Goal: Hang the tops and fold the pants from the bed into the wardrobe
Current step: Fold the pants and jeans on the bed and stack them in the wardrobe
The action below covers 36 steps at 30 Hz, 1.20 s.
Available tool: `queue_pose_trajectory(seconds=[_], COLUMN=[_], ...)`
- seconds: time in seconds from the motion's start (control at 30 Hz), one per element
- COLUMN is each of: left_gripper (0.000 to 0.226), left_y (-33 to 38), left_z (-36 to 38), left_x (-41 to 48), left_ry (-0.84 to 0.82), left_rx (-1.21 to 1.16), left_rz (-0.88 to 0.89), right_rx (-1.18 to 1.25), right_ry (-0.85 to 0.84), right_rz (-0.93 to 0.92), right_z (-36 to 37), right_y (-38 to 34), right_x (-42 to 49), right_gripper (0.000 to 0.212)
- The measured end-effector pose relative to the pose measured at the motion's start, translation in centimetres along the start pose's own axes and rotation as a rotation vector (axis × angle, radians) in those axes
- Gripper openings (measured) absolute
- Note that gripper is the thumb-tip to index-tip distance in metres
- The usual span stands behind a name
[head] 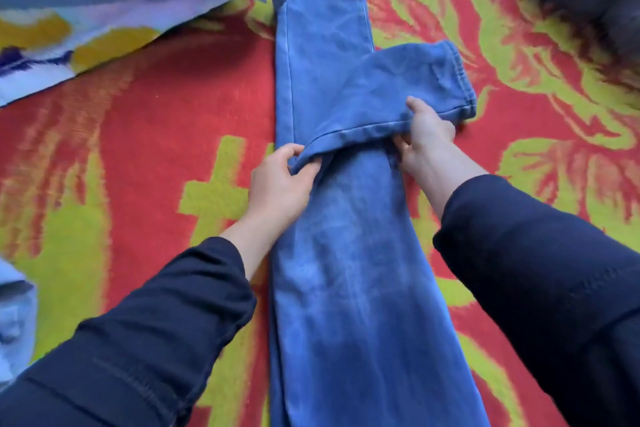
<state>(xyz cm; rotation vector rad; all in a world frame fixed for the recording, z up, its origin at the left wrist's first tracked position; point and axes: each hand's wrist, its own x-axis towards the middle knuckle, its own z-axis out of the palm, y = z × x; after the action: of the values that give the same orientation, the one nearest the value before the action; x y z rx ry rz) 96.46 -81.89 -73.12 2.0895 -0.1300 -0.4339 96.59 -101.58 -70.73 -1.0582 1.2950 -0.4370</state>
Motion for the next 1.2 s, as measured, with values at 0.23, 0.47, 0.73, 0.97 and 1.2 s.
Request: queue_pose_trajectory(seconds=[0.23,0.47,0.73,0.97,1.2], left_gripper=[0.035,0.044,0.023,0.017,0.085], left_y=[0.7,-2.7,-2.4,-2.5,-2.4], left_z=[-1.1,-1.4,-1.6,-1.8,-1.4], left_x=[4.8,9.0,9.5,11.0,0.8], left_ry=[-0.017,0.011,0.0,-0.019,-0.063], left_rx=[0.063,0.25,0.083,0.037,0.171], left_rz=[0.022,0.153,0.076,0.025,-0.046], right_rx=[-0.447,-1.154,-1.367,-1.716,-1.713], right_ry=[-0.012,-0.667,-0.665,-0.446,-0.618], right_rz=[-0.63,-0.551,-0.758,-0.942,-0.811], right_z=[11.0,18.1,18.4,7.3,-7.8], right_y=[-8.8,-2.8,-3.0,-2.0,6.9], right_x=[0.9,2.7,3.5,5.4,-5.8], right_gripper=[0.022,0.043,0.05,0.059,0.063])
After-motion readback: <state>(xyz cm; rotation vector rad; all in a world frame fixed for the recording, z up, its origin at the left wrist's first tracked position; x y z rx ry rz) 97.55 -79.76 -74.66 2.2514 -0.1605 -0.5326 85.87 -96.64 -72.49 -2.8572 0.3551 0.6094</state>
